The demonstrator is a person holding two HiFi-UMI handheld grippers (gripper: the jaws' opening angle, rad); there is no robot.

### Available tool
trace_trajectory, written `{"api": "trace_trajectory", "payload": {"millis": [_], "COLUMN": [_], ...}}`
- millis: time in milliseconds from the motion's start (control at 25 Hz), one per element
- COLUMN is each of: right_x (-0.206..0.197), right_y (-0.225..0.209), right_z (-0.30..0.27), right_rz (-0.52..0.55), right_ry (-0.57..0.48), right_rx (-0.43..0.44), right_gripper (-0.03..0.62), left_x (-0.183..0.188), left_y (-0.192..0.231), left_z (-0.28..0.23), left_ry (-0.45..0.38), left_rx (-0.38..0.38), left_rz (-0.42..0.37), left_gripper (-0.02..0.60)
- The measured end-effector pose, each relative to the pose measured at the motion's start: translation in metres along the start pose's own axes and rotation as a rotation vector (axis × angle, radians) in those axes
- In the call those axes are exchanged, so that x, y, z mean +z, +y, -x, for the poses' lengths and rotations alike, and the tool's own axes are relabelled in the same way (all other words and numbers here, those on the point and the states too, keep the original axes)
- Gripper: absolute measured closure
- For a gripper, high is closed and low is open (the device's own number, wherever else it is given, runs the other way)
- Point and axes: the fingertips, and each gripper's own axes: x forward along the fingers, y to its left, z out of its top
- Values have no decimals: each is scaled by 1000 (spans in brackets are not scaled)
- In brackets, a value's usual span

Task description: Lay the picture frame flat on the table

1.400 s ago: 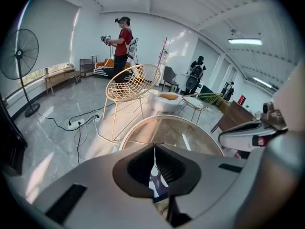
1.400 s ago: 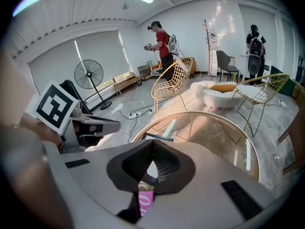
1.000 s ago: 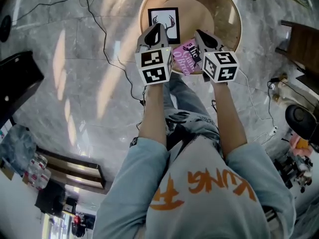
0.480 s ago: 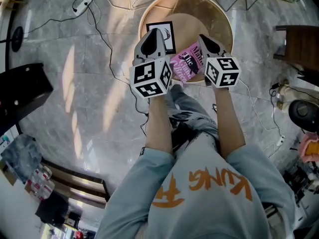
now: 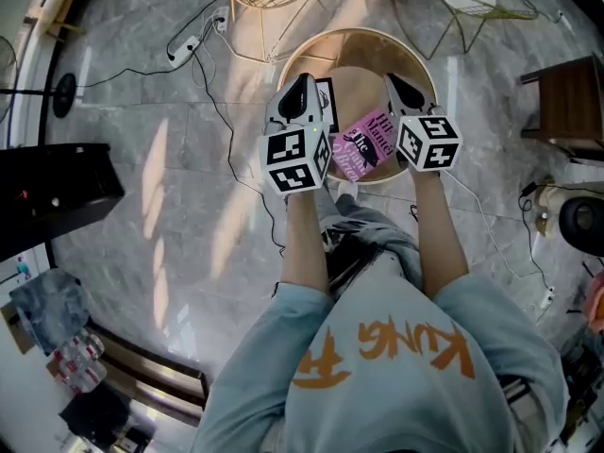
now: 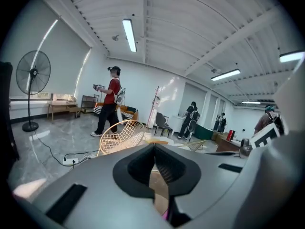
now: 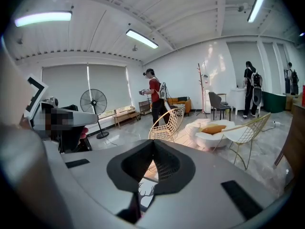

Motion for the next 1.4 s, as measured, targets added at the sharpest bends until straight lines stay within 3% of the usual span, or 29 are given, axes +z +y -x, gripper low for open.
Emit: {"api": "trace_trajectory", "payload": {"millis": [360,480,600,760,960,1120,1400], "right_x": [80,109,138,170,185,184,183], "right_y": [12,13,10,12,14,11,13], "right_z": [22,32,45,57,64,66,65], "right_rz": [71,99,119,165,205,237,234], "right_ry": [-145,-198,-268,-340,-371,-368,-374], "right_rx": [36,40,31,29,36,26,41], "right_gripper": [597,597,597,597,597,597,597], "left_x": [68,90,114,139,147,146,136], "left_y": [-29,-31,-42,-46,-43,-36,-47], "left_z": [28,38,45,46,46,43,34], "left_ry": [-115,-175,-238,-290,-303,-309,-286], "left_rx": [-64,-56,-55,15,57,90,75], "left_rz": [-112,-113,-166,-225,-263,-244,-282], "left_gripper": [561,561,561,561,561,561,561]}}
